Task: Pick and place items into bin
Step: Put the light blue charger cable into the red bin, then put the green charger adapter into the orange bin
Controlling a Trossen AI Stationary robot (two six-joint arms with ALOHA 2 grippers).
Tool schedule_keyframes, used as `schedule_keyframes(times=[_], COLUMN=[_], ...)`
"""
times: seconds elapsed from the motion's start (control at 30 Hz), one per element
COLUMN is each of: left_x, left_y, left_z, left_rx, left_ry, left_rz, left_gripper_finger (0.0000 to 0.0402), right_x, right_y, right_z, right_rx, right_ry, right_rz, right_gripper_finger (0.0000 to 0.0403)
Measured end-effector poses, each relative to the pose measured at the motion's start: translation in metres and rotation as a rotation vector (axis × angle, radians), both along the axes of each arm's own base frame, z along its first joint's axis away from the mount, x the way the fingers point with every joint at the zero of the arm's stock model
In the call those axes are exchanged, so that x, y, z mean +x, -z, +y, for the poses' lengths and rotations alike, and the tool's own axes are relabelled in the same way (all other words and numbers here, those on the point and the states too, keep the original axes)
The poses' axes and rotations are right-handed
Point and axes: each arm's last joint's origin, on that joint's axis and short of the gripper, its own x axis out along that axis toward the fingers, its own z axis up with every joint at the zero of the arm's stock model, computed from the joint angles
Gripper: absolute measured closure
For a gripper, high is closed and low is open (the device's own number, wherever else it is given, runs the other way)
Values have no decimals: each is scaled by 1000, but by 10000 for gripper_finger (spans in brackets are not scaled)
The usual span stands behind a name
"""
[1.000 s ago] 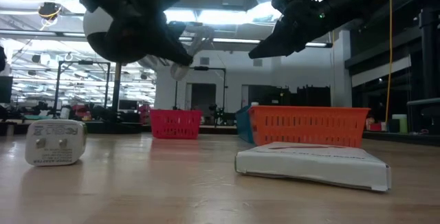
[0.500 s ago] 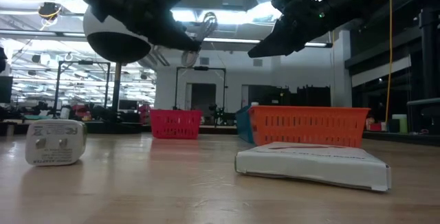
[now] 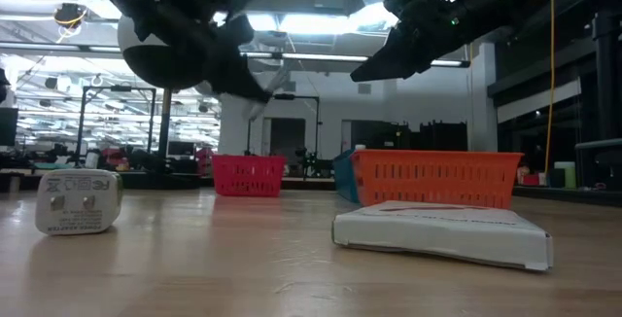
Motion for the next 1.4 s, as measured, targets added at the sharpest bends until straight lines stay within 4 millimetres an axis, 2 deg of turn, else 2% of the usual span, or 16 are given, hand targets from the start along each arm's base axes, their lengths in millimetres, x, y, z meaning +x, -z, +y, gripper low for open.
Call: schedule_keyframes(times=[0.37,0.53,0.9,1.17,1.27,1.4], left_x=[7,8,7,7,7,9], left_y=[33,42,43,43,40,25], left_z=[6,9,9,9,7,-5], left_rx=[-37,-7,-48,-50,-26,38], left_ry=[-92,-156,-217,-219,-130,9], left_rz=[174,227,219,219,222,181], left_gripper_finger=[384,371,345,313,306,312], right_x=[0,0,0,0,0,0], right_y=[0,0,0,0,0,0], right_z=[0,0,0,0,0,0], right_rx=[0,0,-1,0,0,0], right_ry=[0,0,0,0,0,0], right_rz=[-1,-1,-1,0,0,0], right_gripper_finger=[393,393,393,393,393,393])
